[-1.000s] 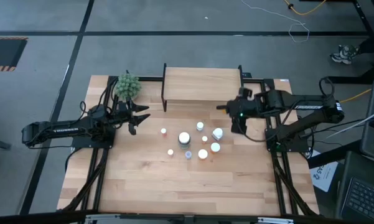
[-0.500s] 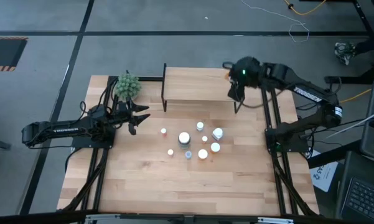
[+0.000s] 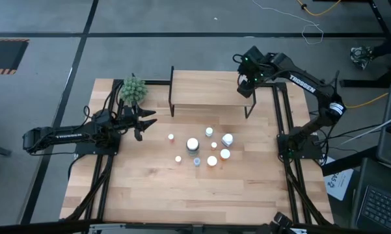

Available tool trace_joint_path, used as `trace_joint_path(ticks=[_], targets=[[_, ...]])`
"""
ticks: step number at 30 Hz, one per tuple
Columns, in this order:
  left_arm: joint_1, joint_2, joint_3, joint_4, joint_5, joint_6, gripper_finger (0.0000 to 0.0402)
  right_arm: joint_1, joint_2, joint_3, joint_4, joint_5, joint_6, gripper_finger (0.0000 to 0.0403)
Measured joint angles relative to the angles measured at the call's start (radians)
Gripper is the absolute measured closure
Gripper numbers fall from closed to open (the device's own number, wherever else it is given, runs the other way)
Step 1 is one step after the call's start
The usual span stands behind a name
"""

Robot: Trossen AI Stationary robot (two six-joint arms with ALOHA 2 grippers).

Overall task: Pick and place medicine bottles onto shelf by color
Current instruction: Put the top right orange pill bottle on the shelf, then put the large white medicine bottle on the shelf

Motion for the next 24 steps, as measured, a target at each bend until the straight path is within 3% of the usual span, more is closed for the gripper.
trace_joint_path(ticks=[6,12,24], targets=[[0.000,0.000,0.000,0.000,0.000,0.000,0.0223,0.001,0.002,0.000,-0.016,-0.014,0.000,0.0183],[0.000,0.000,0.000,0.000,0.000,0.000,0.0223,0.001,0.004,0.000,-0.019,-0.020,-0.025,0.0150],[0.000,0.000,0.000,0.000,0.000,0.000,0.0223,0.001,0.004,0.064,0.119,-0.018,-0.030,0.0133]])
